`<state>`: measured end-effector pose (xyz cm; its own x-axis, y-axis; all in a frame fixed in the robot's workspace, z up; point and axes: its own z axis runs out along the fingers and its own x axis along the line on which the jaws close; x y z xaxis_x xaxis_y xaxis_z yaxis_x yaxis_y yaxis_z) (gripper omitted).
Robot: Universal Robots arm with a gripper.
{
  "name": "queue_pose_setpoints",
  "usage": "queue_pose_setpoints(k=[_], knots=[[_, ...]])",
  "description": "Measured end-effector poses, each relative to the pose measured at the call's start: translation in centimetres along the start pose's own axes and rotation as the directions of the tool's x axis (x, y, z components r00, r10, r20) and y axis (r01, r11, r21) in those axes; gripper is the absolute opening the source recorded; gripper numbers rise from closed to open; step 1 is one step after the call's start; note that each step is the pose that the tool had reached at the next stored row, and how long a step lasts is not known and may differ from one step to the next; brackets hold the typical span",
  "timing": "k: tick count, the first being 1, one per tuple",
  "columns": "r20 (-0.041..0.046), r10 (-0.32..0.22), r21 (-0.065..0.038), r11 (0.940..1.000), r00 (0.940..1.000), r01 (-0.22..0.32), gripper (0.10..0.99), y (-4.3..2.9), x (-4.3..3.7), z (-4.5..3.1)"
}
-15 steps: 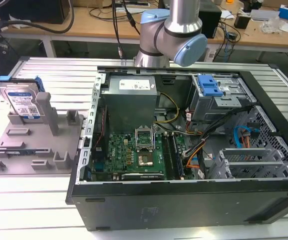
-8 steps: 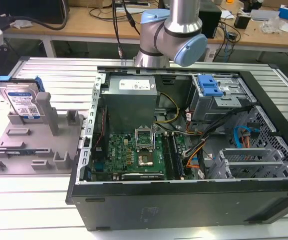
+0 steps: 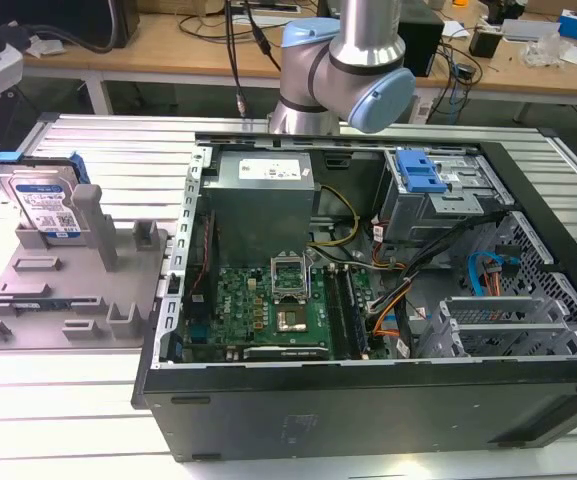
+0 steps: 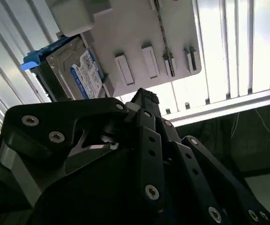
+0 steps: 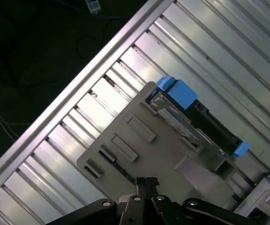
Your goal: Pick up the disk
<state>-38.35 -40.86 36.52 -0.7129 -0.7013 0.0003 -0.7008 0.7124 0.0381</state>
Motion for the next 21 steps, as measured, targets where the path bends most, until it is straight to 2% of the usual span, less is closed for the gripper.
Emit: queue_pose_setpoints(k=[1,3,5,7,8,9,11,19,20,21], knots=[[-0.0007,-0.018,0.0,0.9998,0.9998,0.018,0.114,0.0,0.0,0.01],[-0.0032,-0.083,0.0,0.9965,0.9965,0.083,0.235,0.0,0.0,0.04],[-0.0048,-0.125,0.0,0.9921,0.9921,0.125,0.357,0.0,0.0,0.06],[-0.0065,-0.17,-0.001,0.9855,0.9855,0.17,0.478,0.0,0.0,0.09],[-0.0079,-0.204,-0.001,0.9789,0.9789,0.204,0.541,0.0,0.0,0.1],[-0.0087,-0.223,-0.001,0.9747,0.9747,0.223,0.541,0.0,0.0,0.1],[-0.0111,-0.29,-0.002,0.9569,0.9569,0.29,0.541,0.0,0.0,0.16],[-0.0152,-0.422,0.0,0.9065,0.9063,0.422,0.541,-0.01,0.0,0.32],[-0.015,-0.442,0.002,0.8968,0.8967,0.442,0.541,-0.01,0.0,0.36],[-0.015,-0.454,0.003,0.8911,0.891,0.454,0.541,-0.01,0.0,0.38]])
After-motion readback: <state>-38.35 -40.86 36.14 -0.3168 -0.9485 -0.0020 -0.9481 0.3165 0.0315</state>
